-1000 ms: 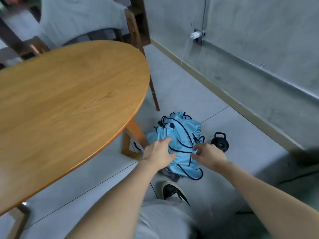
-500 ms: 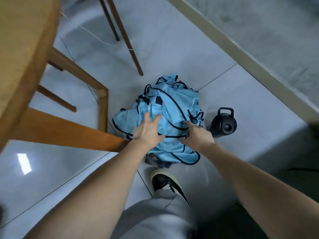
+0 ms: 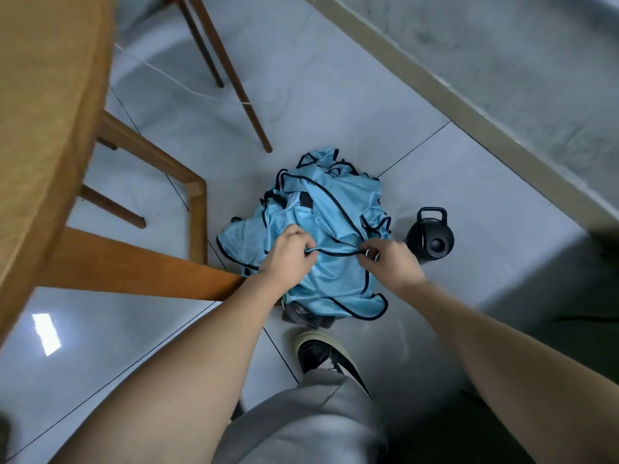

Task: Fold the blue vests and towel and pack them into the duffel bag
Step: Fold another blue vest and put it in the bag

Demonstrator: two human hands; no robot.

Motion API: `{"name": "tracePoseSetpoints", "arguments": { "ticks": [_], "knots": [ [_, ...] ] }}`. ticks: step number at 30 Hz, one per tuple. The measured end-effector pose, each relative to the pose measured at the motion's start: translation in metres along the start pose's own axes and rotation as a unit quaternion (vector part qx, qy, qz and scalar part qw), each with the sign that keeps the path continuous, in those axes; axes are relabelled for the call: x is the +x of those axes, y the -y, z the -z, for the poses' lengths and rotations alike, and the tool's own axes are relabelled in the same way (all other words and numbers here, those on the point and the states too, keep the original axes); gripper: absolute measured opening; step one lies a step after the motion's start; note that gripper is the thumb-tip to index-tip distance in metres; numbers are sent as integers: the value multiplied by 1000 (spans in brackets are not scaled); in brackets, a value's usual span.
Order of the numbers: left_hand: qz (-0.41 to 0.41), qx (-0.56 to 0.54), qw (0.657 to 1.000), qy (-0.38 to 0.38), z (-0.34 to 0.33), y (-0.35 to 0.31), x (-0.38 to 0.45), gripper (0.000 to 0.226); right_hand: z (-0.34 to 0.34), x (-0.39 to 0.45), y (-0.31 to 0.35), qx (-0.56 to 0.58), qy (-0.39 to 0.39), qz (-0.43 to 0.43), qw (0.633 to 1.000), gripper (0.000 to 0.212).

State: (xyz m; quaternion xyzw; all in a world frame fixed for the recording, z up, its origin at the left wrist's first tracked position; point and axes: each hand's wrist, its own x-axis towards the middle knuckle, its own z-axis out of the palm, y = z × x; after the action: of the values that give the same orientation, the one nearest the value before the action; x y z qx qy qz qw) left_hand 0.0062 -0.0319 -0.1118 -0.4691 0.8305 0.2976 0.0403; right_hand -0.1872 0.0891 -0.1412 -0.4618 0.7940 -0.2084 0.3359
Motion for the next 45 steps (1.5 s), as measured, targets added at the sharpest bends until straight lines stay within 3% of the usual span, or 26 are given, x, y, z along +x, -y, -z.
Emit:
{"name": "tracePoseSetpoints", "arguments": {
  "ticks": [6, 12, 22, 35, 45],
  "knots": [
    [-34, -76, 989, -118, 45, -36, -24, 10, 44, -33, 33, 60, -41, 11, 997, 13],
    [-83, -124, 957, -249, 96, -86, -80, 10, 113, -75, 100, 82, -95, 66, 990, 6],
    [-177, -170, 893, -376, 197, -175, -186, 7, 210, -155, 213, 123, -201, 204, 950, 17],
    [-247, -169, 776, -556, 397, -216, -340, 6, 320, -288, 404, 122, -304, 402, 855, 7],
    [-258, -110, 653, -704, 599, -208, -507, 6, 376, -393, 635, 130, -375, 555, 731, 3]
  ]
}}
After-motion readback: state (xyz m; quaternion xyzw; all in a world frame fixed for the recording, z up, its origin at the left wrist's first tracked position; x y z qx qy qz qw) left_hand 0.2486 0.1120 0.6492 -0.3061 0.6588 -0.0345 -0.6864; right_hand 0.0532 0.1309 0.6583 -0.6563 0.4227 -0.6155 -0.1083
